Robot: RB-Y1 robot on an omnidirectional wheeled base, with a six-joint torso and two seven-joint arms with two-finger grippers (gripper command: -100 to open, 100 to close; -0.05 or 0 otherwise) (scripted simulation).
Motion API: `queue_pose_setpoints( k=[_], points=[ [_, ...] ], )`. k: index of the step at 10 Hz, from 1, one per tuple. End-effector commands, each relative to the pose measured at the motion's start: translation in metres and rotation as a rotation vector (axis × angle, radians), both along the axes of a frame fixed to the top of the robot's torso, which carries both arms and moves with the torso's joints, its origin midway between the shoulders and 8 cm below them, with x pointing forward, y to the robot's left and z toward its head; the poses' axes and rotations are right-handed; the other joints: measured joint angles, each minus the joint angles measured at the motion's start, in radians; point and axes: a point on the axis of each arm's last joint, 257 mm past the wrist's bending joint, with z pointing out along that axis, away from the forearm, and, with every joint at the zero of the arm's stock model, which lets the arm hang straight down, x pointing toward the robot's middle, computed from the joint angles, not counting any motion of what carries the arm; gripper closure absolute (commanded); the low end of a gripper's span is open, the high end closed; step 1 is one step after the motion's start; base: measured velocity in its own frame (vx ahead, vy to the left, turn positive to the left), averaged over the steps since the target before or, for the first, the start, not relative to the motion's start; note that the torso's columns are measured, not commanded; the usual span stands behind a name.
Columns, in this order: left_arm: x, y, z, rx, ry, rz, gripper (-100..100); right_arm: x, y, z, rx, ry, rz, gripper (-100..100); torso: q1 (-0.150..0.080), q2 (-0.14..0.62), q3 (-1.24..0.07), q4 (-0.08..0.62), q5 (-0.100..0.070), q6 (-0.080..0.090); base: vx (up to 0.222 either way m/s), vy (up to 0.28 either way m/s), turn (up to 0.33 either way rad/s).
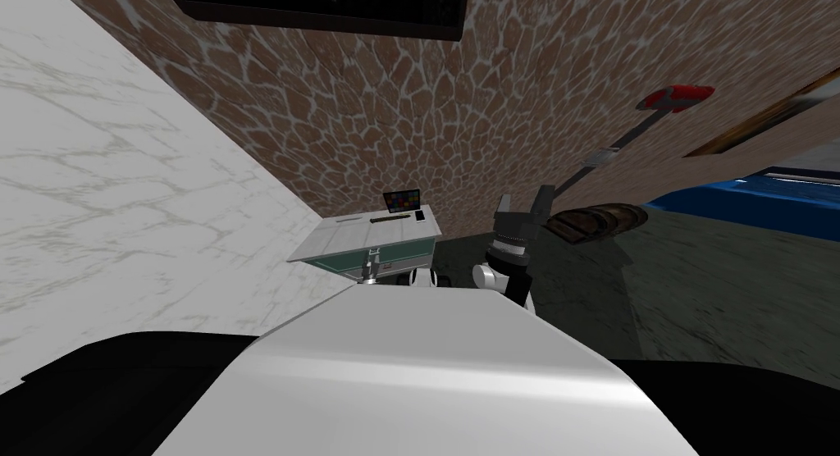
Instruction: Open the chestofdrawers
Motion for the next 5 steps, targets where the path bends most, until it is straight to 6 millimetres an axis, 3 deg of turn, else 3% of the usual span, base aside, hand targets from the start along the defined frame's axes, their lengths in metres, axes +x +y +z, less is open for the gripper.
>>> queue_pose_setpoints(
  k=[1,4,5],
  points=[
    [0.010,0.007,0.005,0.000,0.000,0.000,-100,0.000,0.000,0.000,0.000,0.000,0.000,0,0.001,-0.001,0.000,0.000,0.000,0.000,0.023,-0.022,-0.001],
    [0.016,0.012,0.009,0.001,-0.001,0.000,-100,0.000,0.000,0.000,0.000,0.000,0.000,0,-0.001,-0.001,0.000,0.000,0.000,0.000,0.016,-0.015,0.001],
    [0.008,0.006,0.004,0.000,0.000,0.000,100,0.000,0.000,0.000,0.000,0.000,0.000,0,0.000,0.000,0.000,0.000,0.000,0.000,-0.018,0.012,-0.001]
  ],
)
